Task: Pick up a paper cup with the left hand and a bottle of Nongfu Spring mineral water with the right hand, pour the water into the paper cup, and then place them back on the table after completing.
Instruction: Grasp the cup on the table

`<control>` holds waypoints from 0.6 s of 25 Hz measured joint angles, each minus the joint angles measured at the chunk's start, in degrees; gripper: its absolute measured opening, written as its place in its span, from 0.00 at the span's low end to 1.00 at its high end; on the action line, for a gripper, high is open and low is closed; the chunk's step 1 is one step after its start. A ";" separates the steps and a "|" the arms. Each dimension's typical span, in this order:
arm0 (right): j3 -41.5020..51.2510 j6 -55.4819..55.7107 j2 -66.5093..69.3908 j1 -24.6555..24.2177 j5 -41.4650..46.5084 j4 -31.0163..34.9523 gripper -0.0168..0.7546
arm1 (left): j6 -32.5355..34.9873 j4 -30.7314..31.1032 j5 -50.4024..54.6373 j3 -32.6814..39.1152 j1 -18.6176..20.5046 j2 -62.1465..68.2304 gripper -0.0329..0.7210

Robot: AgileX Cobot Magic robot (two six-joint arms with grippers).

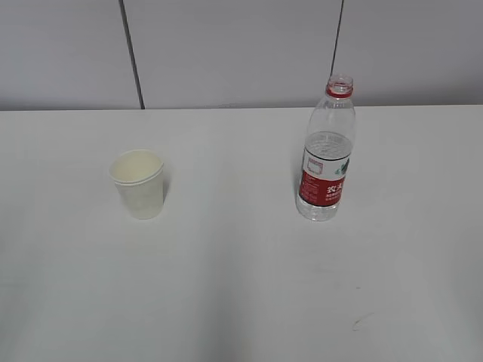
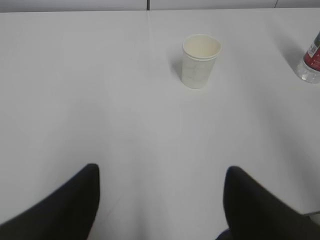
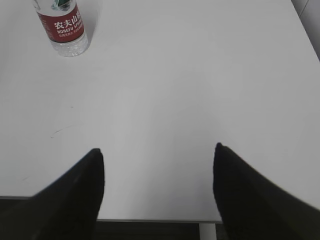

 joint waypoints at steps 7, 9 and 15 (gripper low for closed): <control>0.00 0.00 0.00 0.00 0.00 0.00 0.67 | 0.00 0.00 0.00 0.00 0.00 0.00 0.68; 0.00 0.00 0.00 0.00 0.00 -0.12 0.67 | 0.00 0.00 0.00 0.00 0.00 0.00 0.68; -1.66 0.00 0.00 0.00 -6.66 -1.20 0.67 | 0.00 0.00 0.00 0.00 0.00 0.00 0.67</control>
